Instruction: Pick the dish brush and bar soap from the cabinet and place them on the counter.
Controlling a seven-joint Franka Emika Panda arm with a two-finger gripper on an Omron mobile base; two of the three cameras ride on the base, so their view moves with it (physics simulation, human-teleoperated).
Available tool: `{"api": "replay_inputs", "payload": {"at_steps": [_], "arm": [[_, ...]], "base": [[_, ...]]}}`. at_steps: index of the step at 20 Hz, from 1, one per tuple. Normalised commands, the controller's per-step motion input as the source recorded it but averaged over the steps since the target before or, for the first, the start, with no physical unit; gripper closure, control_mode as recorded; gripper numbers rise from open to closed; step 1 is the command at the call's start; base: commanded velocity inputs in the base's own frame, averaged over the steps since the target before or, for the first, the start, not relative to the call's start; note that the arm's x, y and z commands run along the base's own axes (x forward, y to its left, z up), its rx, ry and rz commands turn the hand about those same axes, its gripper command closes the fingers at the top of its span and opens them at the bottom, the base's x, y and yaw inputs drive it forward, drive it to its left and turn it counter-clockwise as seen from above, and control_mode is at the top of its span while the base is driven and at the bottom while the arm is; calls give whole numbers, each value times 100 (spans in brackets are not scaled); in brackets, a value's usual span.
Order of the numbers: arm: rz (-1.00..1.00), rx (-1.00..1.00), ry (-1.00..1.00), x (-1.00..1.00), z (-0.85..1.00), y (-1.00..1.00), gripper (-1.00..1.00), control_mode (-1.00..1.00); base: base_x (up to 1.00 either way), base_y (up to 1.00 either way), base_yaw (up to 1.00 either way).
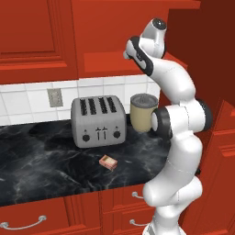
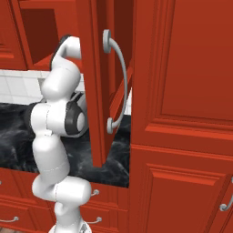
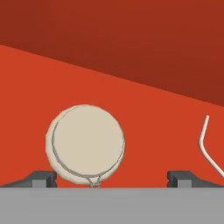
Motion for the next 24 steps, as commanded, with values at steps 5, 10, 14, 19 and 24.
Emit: {"api": "replay_inputs", "payload": {"at_steps": [5, 10, 14, 19, 24], "arm": [[0, 0, 7, 15, -22, 4, 100, -100], [0, 0, 2, 2, -18, 11, 100, -100], [0, 0, -3, -1, -15, 16, 100, -100], [0, 0, 0, 0, 0, 1, 100, -100], [0, 0, 0, -36, 0, 0, 100, -100]], "base": [[0, 0, 0], [0, 0, 0], [0, 0, 0], [0, 0, 0], [0, 0, 0]]}}
